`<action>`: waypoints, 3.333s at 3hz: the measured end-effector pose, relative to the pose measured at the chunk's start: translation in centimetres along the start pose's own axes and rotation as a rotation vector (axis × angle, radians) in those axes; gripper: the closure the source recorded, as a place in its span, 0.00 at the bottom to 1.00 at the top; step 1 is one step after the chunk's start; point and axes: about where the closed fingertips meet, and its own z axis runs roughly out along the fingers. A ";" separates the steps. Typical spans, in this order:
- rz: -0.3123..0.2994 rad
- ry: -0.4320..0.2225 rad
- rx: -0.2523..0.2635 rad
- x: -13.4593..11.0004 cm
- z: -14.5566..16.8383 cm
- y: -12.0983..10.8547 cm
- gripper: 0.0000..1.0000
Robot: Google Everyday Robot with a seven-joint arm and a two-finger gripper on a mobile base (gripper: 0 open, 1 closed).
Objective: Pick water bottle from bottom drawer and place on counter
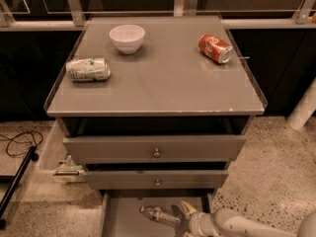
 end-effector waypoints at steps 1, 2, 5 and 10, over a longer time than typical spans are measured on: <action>-0.017 -0.046 0.022 -1.5 0.8 -0.8 0.00; -0.013 -0.069 0.024 -2.1 2.0 -1.5 0.00; 0.070 -0.092 -0.036 -0.5 6.4 -2.1 0.00; 0.094 -0.079 -0.042 0.4 7.5 -2.0 0.88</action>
Offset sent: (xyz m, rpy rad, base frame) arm 0.0352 0.0339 0.0013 0.0873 -0.0478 0.0026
